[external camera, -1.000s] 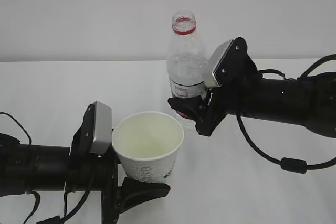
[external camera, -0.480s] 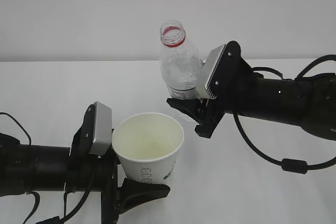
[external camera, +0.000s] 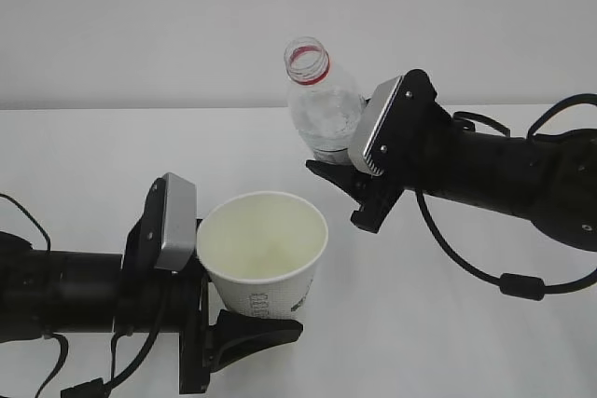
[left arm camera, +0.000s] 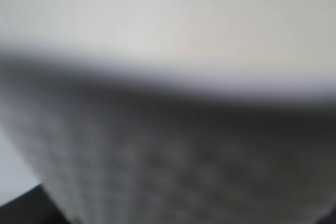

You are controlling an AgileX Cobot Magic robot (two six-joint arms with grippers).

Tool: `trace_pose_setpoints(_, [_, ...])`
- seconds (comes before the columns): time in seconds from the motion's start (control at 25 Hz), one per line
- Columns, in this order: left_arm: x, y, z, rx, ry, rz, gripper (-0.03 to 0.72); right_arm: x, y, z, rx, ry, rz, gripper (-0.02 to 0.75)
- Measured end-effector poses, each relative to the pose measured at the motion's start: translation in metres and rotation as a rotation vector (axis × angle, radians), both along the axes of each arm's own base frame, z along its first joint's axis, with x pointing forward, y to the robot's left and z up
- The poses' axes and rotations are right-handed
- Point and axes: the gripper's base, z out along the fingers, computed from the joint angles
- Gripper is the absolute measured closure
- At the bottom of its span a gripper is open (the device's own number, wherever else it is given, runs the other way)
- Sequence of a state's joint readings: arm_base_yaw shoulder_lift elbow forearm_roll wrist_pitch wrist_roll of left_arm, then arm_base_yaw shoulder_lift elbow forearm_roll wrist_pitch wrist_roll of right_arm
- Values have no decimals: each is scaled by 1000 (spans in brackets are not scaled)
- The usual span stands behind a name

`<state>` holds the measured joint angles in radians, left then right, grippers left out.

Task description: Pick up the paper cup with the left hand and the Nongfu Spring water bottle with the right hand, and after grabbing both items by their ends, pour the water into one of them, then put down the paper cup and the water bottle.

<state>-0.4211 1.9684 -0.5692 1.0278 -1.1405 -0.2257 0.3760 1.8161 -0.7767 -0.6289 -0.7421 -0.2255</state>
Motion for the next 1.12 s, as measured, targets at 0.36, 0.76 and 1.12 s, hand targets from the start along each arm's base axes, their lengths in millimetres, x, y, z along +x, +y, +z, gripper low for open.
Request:
trace_pose_setpoints(0.36, [-1, -1, 2, -3, -6, -7, 164, 6, 1, 7, -12, -66, -5, 214])
trace_pose_setpoints(0.76, [-4, -11, 3, -19, -1, 16, 165, 9, 2, 11, -70, -144, 19, 214])
trace_pose_setpoints(1.12, [0, -10, 4, -28, 1, 55, 165, 8, 4, 15, -79, -217, 48, 214])
